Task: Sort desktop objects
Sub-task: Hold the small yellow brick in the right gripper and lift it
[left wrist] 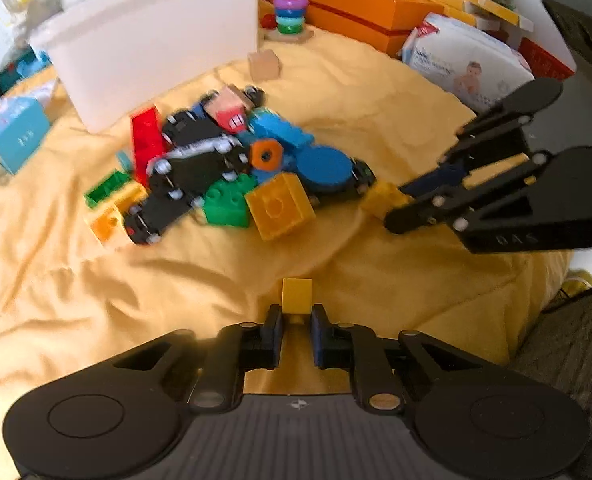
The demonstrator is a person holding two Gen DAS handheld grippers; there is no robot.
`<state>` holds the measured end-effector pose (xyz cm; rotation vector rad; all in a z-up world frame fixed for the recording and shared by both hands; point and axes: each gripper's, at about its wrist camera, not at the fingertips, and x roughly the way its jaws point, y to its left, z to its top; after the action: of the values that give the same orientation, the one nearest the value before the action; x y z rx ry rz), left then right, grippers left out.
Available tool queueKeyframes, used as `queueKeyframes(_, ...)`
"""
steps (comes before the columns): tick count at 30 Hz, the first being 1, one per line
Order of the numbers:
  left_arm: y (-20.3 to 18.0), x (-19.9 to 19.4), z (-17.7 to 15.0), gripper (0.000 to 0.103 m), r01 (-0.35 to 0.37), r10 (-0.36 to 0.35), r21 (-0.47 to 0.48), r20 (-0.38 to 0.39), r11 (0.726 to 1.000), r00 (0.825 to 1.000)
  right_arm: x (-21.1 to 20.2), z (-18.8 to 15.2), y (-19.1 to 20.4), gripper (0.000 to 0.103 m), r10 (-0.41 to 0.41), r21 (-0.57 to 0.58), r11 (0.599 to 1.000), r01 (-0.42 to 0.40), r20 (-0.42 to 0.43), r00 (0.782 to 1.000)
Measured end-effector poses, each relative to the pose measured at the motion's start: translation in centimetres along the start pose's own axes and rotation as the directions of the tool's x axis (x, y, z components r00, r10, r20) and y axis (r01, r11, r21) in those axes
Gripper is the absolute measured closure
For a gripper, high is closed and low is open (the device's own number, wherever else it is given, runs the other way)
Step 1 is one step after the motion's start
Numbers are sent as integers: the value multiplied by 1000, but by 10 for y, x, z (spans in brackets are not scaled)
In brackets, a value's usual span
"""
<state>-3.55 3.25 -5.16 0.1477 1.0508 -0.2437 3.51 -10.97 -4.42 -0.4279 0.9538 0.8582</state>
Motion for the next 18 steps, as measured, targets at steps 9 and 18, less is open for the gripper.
queueKeyframes(9, -4, 0, 23, 86, -10, 10, 29, 9, 1000, 1000, -8, -2, -9, 86, 5, 30, 1000, -5, -4, 1000)
queueKeyframes(18, -17, 4, 35, 83, -33, 30, 58, 54, 998, 998, -7, -3, -9, 86, 18, 40, 999, -17, -9, 1000)
